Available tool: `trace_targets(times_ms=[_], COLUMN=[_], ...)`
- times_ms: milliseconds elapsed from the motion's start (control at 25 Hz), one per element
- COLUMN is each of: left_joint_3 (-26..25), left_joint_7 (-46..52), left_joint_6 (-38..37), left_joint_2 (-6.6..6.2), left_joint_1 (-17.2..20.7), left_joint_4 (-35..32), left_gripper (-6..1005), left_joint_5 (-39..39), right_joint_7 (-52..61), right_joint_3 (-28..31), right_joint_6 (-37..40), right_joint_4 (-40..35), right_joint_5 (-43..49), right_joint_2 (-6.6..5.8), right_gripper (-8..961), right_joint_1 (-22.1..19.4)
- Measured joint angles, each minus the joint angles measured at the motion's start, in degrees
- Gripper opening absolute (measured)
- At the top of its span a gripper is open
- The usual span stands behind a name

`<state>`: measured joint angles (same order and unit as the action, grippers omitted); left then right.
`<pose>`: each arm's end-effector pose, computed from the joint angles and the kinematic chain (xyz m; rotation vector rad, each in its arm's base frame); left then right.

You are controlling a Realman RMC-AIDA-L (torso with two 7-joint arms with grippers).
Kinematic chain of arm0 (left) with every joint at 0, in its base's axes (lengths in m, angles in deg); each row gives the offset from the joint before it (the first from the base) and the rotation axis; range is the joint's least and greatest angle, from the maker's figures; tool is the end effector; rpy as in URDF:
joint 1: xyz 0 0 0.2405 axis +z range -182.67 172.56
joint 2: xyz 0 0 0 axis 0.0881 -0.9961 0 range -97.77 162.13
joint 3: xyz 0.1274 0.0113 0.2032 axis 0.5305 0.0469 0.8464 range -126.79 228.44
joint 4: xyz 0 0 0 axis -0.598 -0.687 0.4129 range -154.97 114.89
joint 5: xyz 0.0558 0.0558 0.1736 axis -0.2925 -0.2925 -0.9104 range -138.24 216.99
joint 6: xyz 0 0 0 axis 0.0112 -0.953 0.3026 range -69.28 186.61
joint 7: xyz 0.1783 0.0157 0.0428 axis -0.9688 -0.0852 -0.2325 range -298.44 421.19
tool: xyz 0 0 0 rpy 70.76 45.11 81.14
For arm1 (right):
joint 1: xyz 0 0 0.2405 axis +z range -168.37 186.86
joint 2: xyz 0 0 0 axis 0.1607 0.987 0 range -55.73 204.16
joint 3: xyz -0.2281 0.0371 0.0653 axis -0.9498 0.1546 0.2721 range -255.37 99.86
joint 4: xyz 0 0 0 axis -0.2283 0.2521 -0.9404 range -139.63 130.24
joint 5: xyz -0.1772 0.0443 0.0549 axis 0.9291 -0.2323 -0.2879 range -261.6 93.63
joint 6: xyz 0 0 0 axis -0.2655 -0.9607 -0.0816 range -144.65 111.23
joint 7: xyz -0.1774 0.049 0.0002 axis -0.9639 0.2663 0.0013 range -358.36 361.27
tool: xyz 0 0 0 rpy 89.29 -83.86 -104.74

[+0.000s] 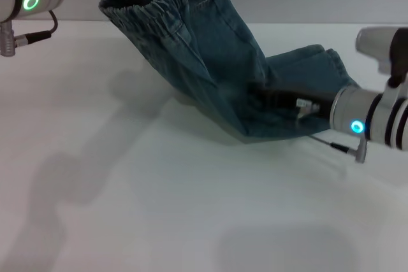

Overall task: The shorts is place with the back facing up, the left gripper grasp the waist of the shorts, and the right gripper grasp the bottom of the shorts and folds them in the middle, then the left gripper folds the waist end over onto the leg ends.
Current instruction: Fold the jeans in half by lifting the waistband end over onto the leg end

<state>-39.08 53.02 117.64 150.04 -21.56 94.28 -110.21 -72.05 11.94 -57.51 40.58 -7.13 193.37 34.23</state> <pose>-0.0831 0.3543 0.0543 -2.1273 -0.7086 -0.3856 0.1994 0.3721 -0.0836 -2.3051 1.1502 0.6736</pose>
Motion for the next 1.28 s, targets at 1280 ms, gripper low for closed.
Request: trace_targets(times_ms=[1280], left_joint_3=[-0.1], left_joint_7=[-0.1], left_joint_6=[-0.1], left_joint_2=[0.0], left_joint_1=[0.5], left_joint_4=[0.6], left_gripper=[48], left_joint_5=[0.0], right_joint_7=[0.1], right_joint_3=[14.6], right_joint_6=[12.1], right_joint_4=[-3.0], right_joint_5=[15.4], right_joint_2=[-0.85], right_gripper=[1], right_joint_1=[2.6])
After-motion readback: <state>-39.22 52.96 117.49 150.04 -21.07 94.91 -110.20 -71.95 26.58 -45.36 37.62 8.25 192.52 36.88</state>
